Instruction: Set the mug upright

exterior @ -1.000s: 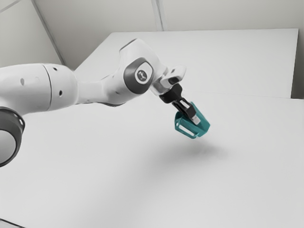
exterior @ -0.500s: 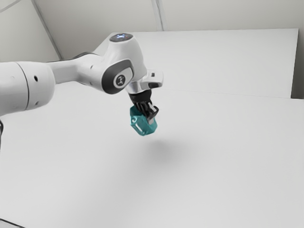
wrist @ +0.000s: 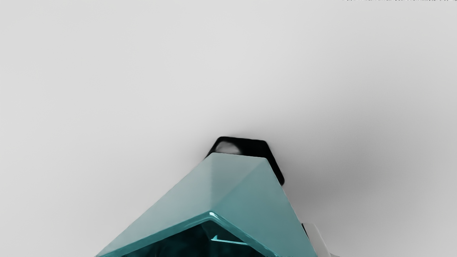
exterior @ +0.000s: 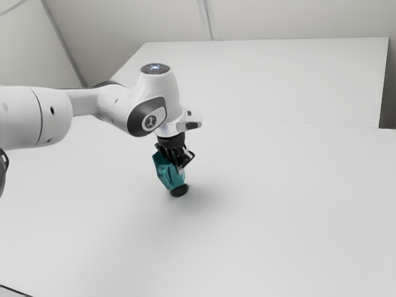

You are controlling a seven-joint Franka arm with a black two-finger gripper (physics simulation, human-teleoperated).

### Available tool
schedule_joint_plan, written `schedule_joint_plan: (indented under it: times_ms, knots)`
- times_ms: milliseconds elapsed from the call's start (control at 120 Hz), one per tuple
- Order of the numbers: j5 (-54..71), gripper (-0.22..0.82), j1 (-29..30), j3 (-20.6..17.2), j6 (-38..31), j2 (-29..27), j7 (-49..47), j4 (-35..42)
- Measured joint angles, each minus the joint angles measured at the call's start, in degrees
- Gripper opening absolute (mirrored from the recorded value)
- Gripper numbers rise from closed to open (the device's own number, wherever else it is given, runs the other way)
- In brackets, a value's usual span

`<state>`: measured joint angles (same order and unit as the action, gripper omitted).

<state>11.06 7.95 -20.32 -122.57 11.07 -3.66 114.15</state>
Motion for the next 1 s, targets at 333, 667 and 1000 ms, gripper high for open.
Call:
schedule_joint_plan:
  times_ms: [333, 667, 1000]
  knots:
    - [1.01, -0.18, 0.73, 0.07, -4.74, 1.40, -4.58, 2.11]
    - [1.98, -0.17, 0.78, 0.05, -5.72, 1.61, -7.23, 2.73]
    - [1.52, 0.38, 0.78, 0.02, -5.77, 1.05, -8.00, 3.06]
